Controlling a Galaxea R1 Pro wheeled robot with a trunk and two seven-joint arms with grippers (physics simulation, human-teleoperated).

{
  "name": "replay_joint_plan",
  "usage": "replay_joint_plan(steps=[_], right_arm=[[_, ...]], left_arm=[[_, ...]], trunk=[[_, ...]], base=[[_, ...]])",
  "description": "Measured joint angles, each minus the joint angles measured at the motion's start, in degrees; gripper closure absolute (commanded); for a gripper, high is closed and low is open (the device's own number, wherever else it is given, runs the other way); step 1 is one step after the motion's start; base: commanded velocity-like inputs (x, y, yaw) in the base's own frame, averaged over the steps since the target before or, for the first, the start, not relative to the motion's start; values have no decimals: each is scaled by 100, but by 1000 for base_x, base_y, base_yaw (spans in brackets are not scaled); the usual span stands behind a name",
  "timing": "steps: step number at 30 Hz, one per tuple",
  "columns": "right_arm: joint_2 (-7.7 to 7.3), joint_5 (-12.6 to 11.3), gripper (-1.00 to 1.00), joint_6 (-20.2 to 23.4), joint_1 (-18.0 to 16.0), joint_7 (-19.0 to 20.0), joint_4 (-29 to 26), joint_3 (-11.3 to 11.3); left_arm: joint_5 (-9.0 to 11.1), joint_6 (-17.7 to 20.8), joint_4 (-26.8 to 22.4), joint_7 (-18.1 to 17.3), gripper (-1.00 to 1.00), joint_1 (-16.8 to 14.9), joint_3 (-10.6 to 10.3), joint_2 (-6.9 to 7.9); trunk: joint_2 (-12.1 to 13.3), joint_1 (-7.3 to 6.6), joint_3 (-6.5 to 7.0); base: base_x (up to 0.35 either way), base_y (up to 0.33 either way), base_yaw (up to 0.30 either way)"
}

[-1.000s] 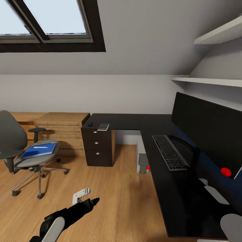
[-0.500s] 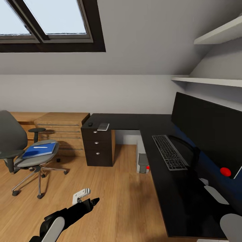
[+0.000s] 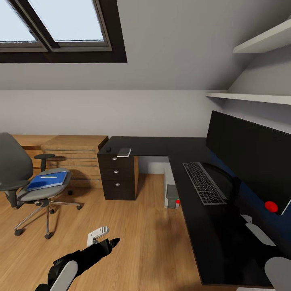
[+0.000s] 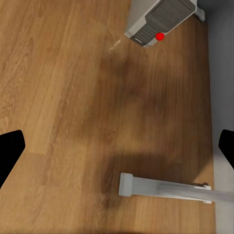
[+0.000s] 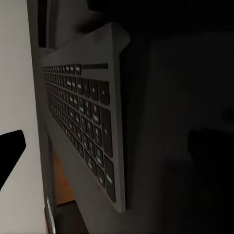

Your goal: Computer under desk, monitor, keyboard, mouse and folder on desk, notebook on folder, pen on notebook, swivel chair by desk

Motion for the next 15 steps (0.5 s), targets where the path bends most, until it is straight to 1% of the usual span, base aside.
replay_joint_plan(steps=[3, 10, 13, 14, 15], right_arm=[[-1, 0, -100, -11, 0, 1, 0, 2], [4, 67, -100, -15, 0, 14, -15, 38], [6, 235, -100, -7, 2, 9, -28, 65], [7, 383, -100, -5, 2, 4, -35, 84], [7, 476, -100, -2, 2, 1, -38, 92]], left_arm=[[0, -2, 0, 0, -100, 0, 0, 0], [0, -5, 0, 6, -100, 0, -5, -5], [0, -5, 0, 8, -100, 0, -7, -6], [0, -5, 0, 8, -100, 0, -8, -7], [0, -5, 0, 8, -100, 0, -8, -7]], trunk=[[0, 0, 0], [279, -153, 125], [400, -219, 179], [440, -241, 196], [480, -263, 214]], base=[[0, 0, 0], [0, 0, 0], [0, 0, 0], [0, 0, 0], [0, 0, 0]])
